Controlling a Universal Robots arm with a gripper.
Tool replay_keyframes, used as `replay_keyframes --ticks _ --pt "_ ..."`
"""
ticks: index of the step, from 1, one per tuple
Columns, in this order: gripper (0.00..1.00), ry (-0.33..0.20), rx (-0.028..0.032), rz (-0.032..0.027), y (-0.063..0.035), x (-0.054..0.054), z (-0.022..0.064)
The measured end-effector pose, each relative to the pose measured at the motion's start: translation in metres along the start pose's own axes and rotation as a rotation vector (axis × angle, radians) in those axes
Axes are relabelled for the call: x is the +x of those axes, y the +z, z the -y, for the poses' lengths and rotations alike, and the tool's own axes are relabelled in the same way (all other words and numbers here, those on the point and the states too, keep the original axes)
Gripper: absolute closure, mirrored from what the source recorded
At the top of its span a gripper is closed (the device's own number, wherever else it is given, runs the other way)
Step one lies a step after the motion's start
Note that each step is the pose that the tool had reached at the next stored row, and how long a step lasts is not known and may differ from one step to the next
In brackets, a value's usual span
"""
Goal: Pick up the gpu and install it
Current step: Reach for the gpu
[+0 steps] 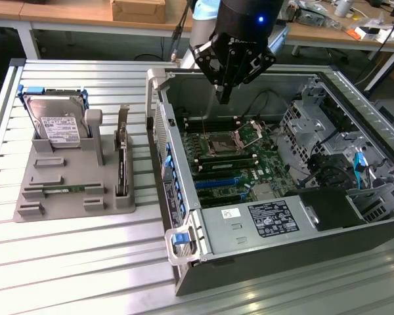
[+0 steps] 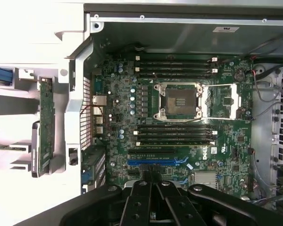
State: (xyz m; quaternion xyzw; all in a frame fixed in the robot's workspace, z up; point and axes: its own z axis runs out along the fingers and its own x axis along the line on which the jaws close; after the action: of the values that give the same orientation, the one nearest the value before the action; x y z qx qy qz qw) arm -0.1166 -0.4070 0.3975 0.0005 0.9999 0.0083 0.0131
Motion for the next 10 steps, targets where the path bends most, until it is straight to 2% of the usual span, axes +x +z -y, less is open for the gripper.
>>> replay_keyframes --ticks 10 --pt "0.89 0.000 0.0000 0.0001 -0.0003 0.0103 0.0000"
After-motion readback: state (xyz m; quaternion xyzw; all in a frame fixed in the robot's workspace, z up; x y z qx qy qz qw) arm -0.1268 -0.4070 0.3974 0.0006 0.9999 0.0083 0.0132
